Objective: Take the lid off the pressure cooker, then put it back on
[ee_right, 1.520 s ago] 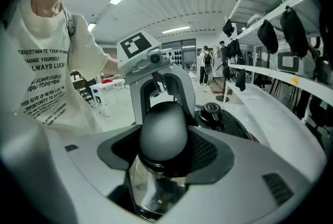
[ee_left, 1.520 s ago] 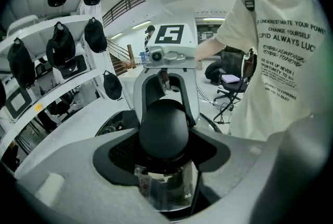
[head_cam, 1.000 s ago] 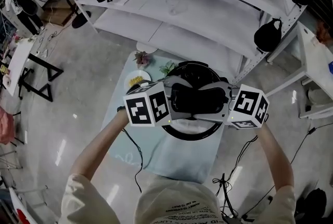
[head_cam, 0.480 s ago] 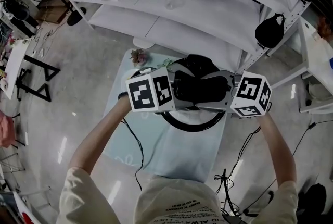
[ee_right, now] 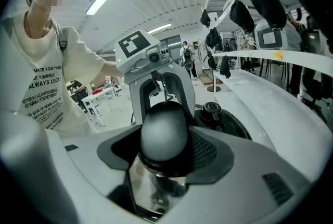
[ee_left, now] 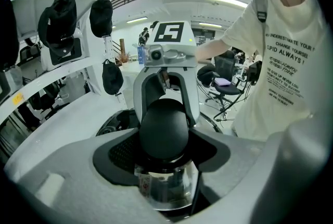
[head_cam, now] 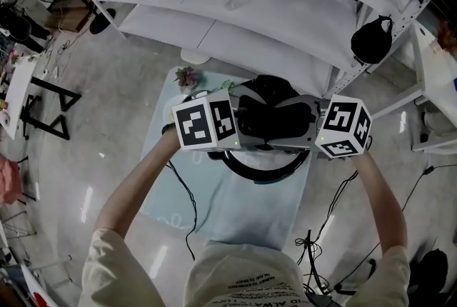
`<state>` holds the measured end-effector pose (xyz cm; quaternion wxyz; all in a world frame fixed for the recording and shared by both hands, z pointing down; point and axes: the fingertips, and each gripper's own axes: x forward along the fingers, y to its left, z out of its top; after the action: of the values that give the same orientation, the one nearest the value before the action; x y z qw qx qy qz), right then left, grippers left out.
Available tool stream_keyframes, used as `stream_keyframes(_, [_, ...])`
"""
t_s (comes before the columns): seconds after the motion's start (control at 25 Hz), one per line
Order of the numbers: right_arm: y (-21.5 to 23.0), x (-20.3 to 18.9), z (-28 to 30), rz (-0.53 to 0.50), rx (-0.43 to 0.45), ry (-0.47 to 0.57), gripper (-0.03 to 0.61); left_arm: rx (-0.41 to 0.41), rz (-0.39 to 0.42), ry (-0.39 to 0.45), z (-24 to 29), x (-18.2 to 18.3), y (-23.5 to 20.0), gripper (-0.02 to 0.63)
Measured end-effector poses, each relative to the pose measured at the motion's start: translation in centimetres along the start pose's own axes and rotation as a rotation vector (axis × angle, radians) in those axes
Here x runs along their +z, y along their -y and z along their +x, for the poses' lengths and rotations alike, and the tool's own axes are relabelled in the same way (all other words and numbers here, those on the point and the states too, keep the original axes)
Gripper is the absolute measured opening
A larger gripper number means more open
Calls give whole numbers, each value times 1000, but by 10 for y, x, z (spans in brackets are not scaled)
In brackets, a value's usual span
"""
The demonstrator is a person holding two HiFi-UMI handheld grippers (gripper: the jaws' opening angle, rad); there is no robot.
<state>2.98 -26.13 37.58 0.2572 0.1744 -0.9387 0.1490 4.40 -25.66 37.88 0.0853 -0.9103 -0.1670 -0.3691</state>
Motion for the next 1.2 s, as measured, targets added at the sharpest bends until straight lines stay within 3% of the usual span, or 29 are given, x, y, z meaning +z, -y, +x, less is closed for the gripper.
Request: stream_keyframes(1.2, [9, -16, 9, 47, 29, -21, 276, -41, -38, 33, 14, -12, -4, 278])
